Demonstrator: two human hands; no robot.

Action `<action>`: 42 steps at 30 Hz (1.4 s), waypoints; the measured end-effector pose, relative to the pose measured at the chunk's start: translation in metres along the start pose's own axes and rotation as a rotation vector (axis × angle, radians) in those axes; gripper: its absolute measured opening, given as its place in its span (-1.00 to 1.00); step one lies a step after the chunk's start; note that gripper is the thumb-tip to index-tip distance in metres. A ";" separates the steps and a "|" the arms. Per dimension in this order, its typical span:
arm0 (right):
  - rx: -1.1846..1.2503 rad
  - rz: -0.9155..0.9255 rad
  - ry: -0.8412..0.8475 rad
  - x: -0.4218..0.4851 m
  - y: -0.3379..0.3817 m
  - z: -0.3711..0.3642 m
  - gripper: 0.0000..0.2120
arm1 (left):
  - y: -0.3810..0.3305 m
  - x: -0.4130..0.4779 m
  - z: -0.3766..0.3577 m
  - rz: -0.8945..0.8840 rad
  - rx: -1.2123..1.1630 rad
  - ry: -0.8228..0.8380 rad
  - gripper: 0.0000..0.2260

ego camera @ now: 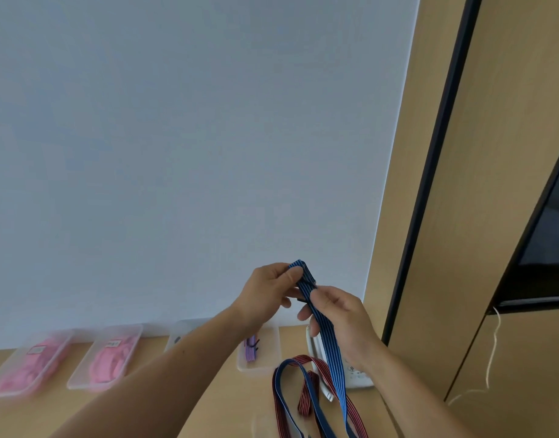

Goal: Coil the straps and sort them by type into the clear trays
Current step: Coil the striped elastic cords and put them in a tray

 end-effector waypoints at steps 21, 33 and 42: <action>-0.148 0.023 -0.181 -0.001 -0.007 0.013 -0.74 | 0.001 0.005 -0.009 -0.005 -0.057 0.064 -0.82; -0.185 -0.152 -0.207 0.002 -0.010 0.010 -0.58 | -0.010 0.001 0.002 -0.391 0.447 -0.060 -0.86; -0.104 -0.159 -0.176 0.006 -0.002 0.002 -0.53 | -0.025 -0.027 -0.022 -1.023 0.927 -0.086 -0.81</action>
Point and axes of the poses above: each hand's wrist, its own x-axis towards the middle knuckle, its own z-axis out of the back of the hand, y = z × x, the point moved 8 cm from there along x, towards the middle knuckle, and after that the axes turned 7 degrees about -y, right-handed, at the moved point
